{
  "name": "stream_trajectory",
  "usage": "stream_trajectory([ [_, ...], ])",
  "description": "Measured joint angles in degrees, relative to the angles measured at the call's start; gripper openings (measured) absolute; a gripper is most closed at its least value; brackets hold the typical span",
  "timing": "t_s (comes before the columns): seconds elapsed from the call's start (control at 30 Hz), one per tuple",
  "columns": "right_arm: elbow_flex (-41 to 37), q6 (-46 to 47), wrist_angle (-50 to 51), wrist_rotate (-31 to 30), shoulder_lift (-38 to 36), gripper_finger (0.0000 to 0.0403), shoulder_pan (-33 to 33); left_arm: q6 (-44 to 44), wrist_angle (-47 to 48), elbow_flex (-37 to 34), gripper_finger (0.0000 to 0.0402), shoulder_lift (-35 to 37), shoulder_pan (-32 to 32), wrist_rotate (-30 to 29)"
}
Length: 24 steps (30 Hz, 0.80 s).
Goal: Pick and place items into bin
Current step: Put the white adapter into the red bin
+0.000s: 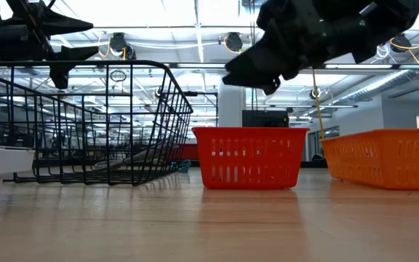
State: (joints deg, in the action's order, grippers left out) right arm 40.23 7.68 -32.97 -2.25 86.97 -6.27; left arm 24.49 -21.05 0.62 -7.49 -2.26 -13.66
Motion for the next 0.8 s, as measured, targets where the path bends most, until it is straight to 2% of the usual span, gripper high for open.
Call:
stream_trajectory([
  [0.2, -0.06, 1.73, 5.87, -11.1, -1.0, 0.019, 4.61, 0.7, 0.41, 0.0, 0.0228, 0.0, 0.0, 0.07],
  [0.4, -0.04, 2.04, 12.4, -11.42, -1.13, 0.0225, 11.28, 0.72, 0.49, 0.0, 0.0228, 0.0, 0.0, 0.09],
  [0.63, -0.04, 0.72, 13.28, -10.9, -1.0, 0.0275, 16.53, 0.76, 1.22, 0.0, 0.0228, 0.0, -0.02, 0.07],
  [0.8, -0.04, 1.39, 15.1, -9.08, -0.74, 0.0294, 19.3, 0.03, 1.45, 0.0, 0.0228, 0.0, 0.0, 0.06],
])
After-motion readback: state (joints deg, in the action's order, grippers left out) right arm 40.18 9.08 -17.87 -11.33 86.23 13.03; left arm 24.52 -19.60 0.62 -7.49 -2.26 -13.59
